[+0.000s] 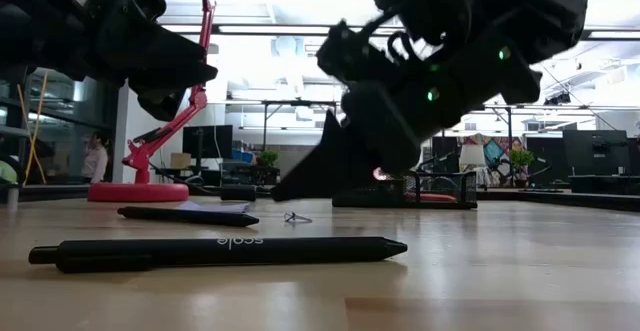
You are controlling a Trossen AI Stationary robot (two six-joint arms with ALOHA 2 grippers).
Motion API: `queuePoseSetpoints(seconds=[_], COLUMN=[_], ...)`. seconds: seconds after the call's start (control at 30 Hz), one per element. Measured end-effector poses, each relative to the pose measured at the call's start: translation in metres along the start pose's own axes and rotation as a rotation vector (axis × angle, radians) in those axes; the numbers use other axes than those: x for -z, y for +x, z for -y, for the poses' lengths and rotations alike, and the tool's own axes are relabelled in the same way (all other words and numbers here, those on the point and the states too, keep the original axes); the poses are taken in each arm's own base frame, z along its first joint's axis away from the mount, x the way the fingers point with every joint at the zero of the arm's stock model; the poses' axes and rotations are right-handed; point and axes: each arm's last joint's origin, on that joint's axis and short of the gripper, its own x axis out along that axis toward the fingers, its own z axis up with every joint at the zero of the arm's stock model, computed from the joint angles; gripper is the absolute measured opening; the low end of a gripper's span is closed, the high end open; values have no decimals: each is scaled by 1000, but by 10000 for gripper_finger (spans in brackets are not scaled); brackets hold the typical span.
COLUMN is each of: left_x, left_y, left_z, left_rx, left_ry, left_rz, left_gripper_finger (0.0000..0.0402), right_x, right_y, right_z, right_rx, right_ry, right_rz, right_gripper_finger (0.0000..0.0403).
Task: Pick and place office supplies into organizer
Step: Put the blue binder clip into the black desk organizer
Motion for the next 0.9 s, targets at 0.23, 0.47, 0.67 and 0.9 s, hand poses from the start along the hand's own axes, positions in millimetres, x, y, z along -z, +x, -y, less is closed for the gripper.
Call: queuePoseSetpoints(seconds=[0.23, 0.47, 0.67, 0.9], left_x=[0, 0, 0, 0], left_y=[0, 0, 0, 0], left_z=[0, 0, 0, 0], left_rx=[0, 0, 2, 4], left_ry=[0, 0, -1, -1], left_rz=[-1, 0, 0, 1], left_gripper_finger=[117, 117, 117, 117], right_x=[6, 12, 16, 19], right_y=[8, 12, 17, 19], right_z=[13, 17, 21, 25], right_rx=[37, 34, 4, -49], right_ry=[1, 29, 61, 118], right_rz=[-28, -55, -67, -100], right_gripper_finger=[223, 224, 225, 216])
